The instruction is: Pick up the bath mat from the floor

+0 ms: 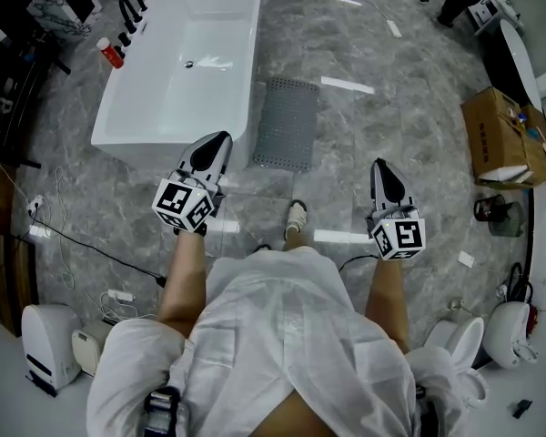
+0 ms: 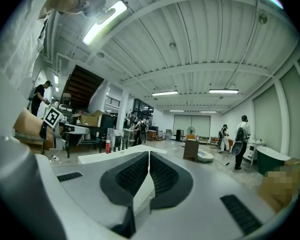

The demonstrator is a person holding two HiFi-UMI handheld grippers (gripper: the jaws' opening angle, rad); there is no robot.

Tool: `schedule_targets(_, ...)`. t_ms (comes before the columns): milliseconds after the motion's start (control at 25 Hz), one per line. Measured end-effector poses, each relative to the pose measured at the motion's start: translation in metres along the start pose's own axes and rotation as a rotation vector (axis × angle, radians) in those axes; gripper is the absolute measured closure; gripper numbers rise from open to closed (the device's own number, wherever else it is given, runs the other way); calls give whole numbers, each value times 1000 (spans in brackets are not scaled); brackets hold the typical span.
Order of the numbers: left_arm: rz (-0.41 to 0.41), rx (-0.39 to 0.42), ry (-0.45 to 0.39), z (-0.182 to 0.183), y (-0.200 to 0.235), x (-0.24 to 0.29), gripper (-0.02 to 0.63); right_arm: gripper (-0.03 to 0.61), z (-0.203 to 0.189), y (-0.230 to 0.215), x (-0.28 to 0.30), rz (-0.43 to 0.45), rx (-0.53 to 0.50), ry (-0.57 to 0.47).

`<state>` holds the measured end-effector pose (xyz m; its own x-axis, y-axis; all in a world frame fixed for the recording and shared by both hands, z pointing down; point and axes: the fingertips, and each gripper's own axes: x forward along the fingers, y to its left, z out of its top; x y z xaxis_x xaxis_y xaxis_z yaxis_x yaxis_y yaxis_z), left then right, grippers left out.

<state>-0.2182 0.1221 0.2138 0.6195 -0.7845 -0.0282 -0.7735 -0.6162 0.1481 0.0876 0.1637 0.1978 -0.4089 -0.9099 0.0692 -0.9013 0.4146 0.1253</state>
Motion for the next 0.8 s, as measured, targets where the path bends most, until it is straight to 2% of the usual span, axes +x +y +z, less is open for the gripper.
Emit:
schedule_targets(360, 2, 2, 26, -8, 18, 39, 589, 548, -15, -25, 38, 7, 25, 6)
schedule_targets(800, 7, -12, 55, -14, 45, 124, 589, 548, -28, -89, 105, 2, 58, 13)
